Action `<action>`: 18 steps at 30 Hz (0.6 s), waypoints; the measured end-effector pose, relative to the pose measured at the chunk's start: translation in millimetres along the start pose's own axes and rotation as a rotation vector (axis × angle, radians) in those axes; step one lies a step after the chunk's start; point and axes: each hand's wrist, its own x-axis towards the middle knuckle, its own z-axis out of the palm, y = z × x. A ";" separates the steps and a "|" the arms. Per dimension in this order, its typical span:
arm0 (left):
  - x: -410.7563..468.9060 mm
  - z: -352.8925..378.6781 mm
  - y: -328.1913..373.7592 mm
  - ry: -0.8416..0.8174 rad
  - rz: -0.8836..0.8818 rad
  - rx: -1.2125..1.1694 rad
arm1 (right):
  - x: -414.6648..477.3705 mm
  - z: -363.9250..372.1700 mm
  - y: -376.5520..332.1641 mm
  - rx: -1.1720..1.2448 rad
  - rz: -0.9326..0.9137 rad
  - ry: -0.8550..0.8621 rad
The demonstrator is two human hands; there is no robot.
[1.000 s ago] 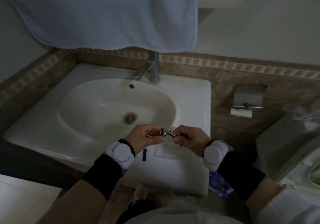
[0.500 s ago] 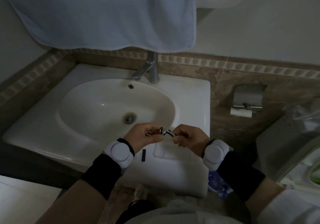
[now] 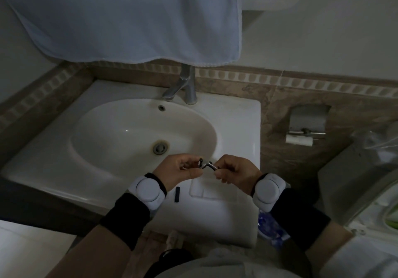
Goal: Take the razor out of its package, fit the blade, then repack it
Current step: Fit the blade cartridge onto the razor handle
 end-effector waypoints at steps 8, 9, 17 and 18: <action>2.0 2.4 1.6 0.009 0.010 0.024 | -0.3 -0.8 0.3 -0.072 -0.023 0.024; 2.1 2.6 2.2 0.004 0.007 0.021 | -0.4 -1.4 0.0 -0.079 -0.026 0.023; 3.3 3.5 6.1 -0.020 -0.002 0.044 | 0.5 -4.3 1.2 -0.104 -0.022 0.018; 3.3 3.6 6.4 -0.018 0.002 0.047 | 0.4 -4.5 1.2 -0.110 -0.024 0.017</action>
